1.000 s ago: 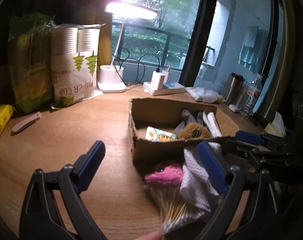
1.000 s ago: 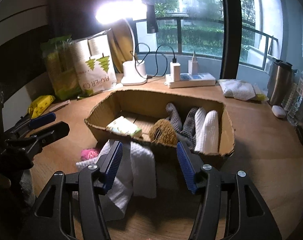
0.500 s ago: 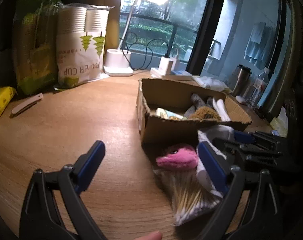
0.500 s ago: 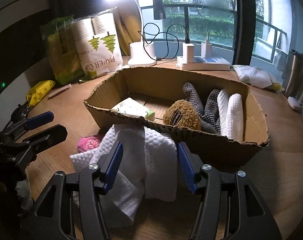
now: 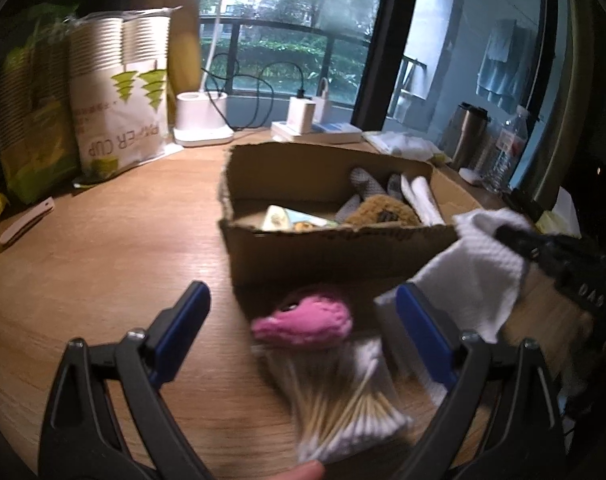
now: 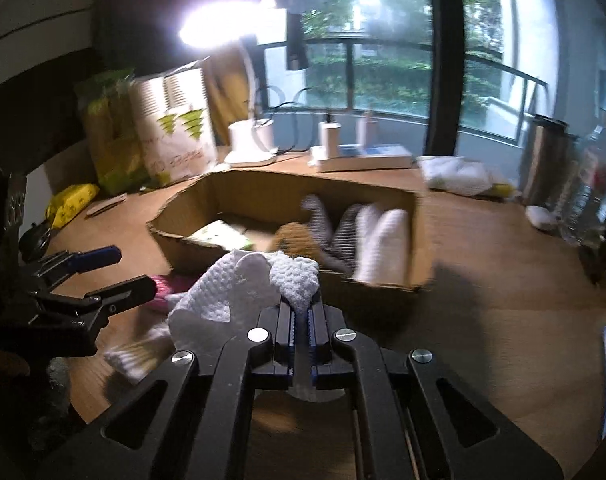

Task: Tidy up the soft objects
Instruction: 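Grasp the white textured cloth with the right tool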

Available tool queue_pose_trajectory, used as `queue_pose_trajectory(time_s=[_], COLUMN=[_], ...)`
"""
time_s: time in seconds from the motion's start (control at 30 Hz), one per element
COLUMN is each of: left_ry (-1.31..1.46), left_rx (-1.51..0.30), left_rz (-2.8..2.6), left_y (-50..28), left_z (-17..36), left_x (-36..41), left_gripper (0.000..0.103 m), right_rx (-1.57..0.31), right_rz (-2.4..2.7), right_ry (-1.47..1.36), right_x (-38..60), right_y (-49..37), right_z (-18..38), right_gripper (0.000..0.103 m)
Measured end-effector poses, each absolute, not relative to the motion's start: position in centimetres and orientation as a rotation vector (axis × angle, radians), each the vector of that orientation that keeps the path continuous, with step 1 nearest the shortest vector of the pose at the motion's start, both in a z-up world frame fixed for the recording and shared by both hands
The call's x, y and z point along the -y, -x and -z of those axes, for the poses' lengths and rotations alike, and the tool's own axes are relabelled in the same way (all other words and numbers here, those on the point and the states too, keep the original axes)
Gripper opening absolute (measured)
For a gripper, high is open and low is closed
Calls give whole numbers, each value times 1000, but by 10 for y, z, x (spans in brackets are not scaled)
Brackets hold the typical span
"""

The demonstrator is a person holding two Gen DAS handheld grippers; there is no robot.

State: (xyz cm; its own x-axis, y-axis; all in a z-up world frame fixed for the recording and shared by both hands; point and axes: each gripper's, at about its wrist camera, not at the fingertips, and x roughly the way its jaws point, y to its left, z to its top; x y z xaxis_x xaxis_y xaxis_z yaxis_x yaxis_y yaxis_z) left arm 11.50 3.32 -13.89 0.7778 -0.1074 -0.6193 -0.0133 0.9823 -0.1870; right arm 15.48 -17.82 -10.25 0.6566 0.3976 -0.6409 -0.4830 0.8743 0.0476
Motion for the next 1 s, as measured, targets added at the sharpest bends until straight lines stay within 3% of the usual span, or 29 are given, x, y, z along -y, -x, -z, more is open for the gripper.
queue_pose_trajectory(time_s=[0.33,0.37,0.43,0.47,0.9,1.0], left_ry=[137,130,124,123,130,129], left_rx=[-757,-762,-766,-766,-745,-746], left_rz=[51,51,52,54,64,72], left_y=[-137,-139,-140,-140,-133,-134], left_z=[154,156,157,157,153,153], left_x=[-15,-14,-12,-12,-17,-15], left_gripper=[95,95,95,95,91,91], right_rx=[-722,-729,-718,-711,-757,-764], right_rz=[-456,-476,-513,-531,-555,-557], right_ry=[65,56,42,41,94,101], right_x=[221,221,220,219,216,210], right_y=[-157,-157,-154,-152,-145,-148], right_z=[110,111,110,109,121,128], right_gripper=[6,8,23,35,38,49])
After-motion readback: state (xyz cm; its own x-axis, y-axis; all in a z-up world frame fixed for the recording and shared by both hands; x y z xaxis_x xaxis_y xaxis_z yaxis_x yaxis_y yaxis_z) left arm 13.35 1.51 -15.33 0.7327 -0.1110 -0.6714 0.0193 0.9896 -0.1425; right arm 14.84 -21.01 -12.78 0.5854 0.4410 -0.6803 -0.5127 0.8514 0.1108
